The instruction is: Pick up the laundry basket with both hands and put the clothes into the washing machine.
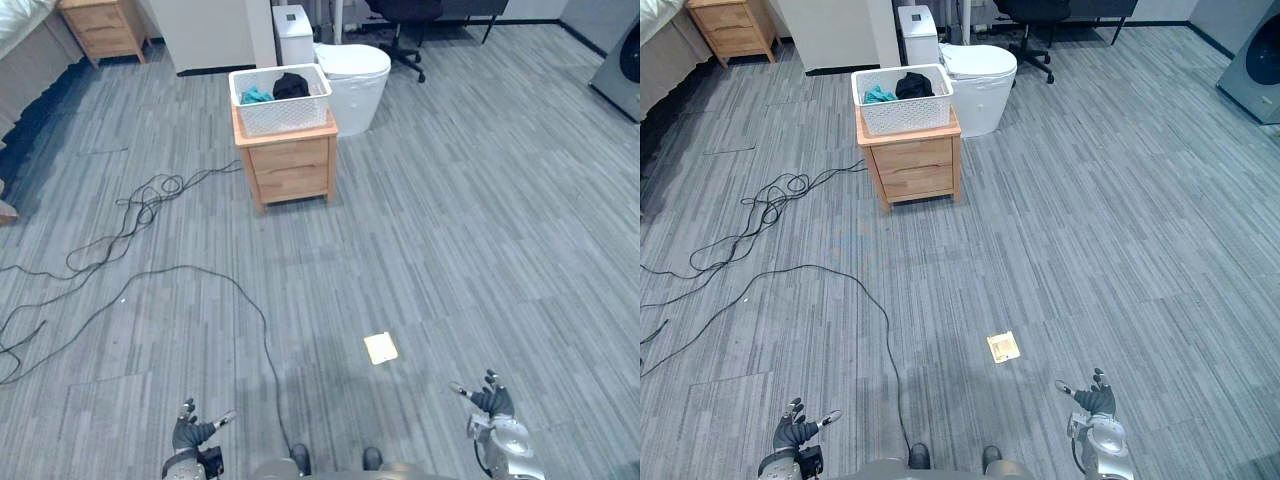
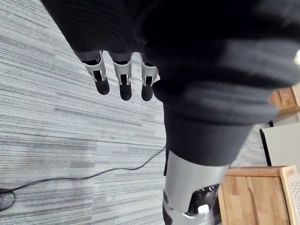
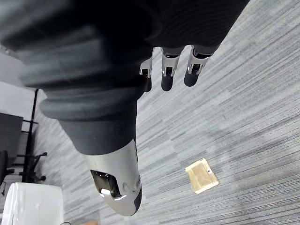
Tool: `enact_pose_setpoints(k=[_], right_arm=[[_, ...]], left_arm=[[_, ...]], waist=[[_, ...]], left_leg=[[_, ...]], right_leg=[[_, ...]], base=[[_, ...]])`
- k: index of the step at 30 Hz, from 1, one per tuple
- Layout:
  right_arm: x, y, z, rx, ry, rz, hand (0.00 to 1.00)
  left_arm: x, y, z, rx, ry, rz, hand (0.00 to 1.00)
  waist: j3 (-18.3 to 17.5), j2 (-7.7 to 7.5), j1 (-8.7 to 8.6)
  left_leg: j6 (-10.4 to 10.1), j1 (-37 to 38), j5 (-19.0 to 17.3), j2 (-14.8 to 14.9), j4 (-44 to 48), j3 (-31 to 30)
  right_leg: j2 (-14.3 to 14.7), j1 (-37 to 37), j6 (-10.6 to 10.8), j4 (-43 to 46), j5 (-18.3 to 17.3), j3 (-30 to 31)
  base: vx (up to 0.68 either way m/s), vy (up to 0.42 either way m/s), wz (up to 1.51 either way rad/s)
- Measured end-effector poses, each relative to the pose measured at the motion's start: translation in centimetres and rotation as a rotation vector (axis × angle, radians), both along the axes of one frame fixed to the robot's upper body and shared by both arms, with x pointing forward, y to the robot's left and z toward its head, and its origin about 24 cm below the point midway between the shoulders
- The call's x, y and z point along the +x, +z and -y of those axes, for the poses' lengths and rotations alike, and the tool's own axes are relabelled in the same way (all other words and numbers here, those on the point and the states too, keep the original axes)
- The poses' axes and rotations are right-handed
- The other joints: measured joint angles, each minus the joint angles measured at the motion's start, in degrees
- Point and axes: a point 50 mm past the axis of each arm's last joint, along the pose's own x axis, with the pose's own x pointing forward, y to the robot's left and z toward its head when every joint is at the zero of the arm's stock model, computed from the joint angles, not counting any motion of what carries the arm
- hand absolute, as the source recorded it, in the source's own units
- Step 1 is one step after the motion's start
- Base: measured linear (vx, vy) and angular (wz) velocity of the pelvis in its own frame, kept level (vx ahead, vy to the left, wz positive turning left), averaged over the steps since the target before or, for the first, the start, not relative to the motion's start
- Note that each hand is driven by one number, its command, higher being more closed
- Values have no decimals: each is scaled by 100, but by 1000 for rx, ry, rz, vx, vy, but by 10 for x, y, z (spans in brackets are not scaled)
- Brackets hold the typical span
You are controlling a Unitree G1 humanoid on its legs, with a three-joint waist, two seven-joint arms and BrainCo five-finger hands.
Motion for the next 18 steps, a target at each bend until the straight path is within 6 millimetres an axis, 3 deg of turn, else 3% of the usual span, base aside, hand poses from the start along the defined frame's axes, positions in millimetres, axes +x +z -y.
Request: enact_pose_setpoints(k=[1, 2, 3, 5, 7, 8, 9, 10, 11, 12, 13, 14, 15, 16, 17, 18], right_arm=[[-1, -1, -3, 4, 10, -7, 0], [-3, -3, -6, 8, 26, -20, 0], [-2, -3, -7, 8, 35, -18, 0], [1, -1, -6, -5, 54, -14, 0], [6, 5, 0, -32, 64, 7, 0], [10, 9, 2, -46, 74, 28, 0], [11, 10, 3, -49, 75, 31, 0], [10, 11, 3, -53, 76, 34, 0], [10, 12, 4, -58, 80, 40, 0], [13, 13, 3, -58, 84, 46, 0], [19, 17, -4, -51, 103, 75, 0], [22, 18, -11, -49, 145, 87, 0], [23, 20, -17, -53, 185, 96, 0], [22, 21, -22, -50, 211, 105, 0], [23, 22, -29, -34, 214, 125, 0], [26, 24, -37, -14, 211, 154, 0]], left_arm=[[4, 2, -2, 10, -13, 10, 0], [6, 5, -6, 29, -34, 10, 0], [8, 7, -9, 41, -39, 15, 0], [18, 11, -12, 54, -50, 36, 0], [33, 15, -6, 48, -75, 73, 0], [40, 17, -3, 48, -96, 88, 0], [41, 17, -2, 48, -102, 89, 0], [42, 16, 0, 43, -105, 89, 0], [40, 13, 5, 30, -103, 81, 0], [38, 12, 7, 20, -96, 77, 0], [37, 10, 9, 12, -92, 75, 0], [32, 7, 13, -11, -61, 65, 0], [25, 3, 17, -33, -29, 57, 0], [18, 0, 19, -43, -22, 45, 0], [16, 0, 20, -46, -21, 43, 0], [14, 1, 21, -48, -19, 48, 0]], waist=[[19, -38, -18], [64, 9, -47], [110, -45, -74], [174, -67, -121], [321, 58, -201], [421, 85, -301], [420, 47, -311], [421, 10, -323], [394, 45, -375], [360, 214, -328], [393, 265, -320], [419, 295, -317], [452, 292, -288], [458, 303, -258], [488, 318, -241], [516, 231, -169]], left_leg=[[72, 82, -44, -29, 19, -29], [88, 175, -160, -36, 79, -155], [76, 354, -200, -43, 30, -264], [69, 660, -219, -27, -206, -508], [-14, 1092, -186, 90, -652, -776], [-176, 1378, -172, 124, -892, -921], [-253, 1480, -178, 94, -951, -937], [-442, 1686, -285, 80, -948, -973], [-586, 1830, -364, 201, -834, -1080], [-689, 1760, -335, 344, -669, -1075], [-1183, 1565, -44, 398, -102, -979], [-1365, 1238, 642, 422, 1002, -859], [-1383, 937, 1517, 496, 1973, -804], [-1326, 615, 1531, 681, 2948, -726], [-1050, 249, 1355, 953, 3891, -537], [-751, -235, 1149, 1120, 4633, -293]], right_leg=[[0, -236, 53, 457, -83, -32], [35, -556, -146, 789, -264, -137], [62, -805, -240, 770, -323, -299], [189, -1131, -330, 224, -271, -528], [376, -1373, -446, -778, 87, -687], [434, -1474, -498, -1542, 612, -801], [454, -1518, -564, -1865, 853, -834], [473, -1647, -791, -2162, 1423, -869], [521, -1720, -1358, -1805, 2016, -896], [591, -1781, -1422, -1549, 1849, -1011], [628, -1751, -1507, -1249, 1441, -1083], [672, -1428, -1567, -1154, 1105, -1109], [729, -992, -1617, -1288, 915, -1066], [822, -505, -1654, -1466, 785, -1047], [926, -17, -1723, -1659, 730, -1031], [977, 501, -1805, -1878, 676, -925]], base=[[330, 140, 37], [438, 152, 44], [467, 137, 49], [464, 65, 68], [537, 13, 82], [470, -26, 66], [768, -79, 71], [799, -117, 59], [810, -123, 39], [690, -135, 20], [728, -160, -1], [752, -177, 2], [766, -174, -3], [598, -127, -5], [808, -159, -3], [619, -104, -12]])
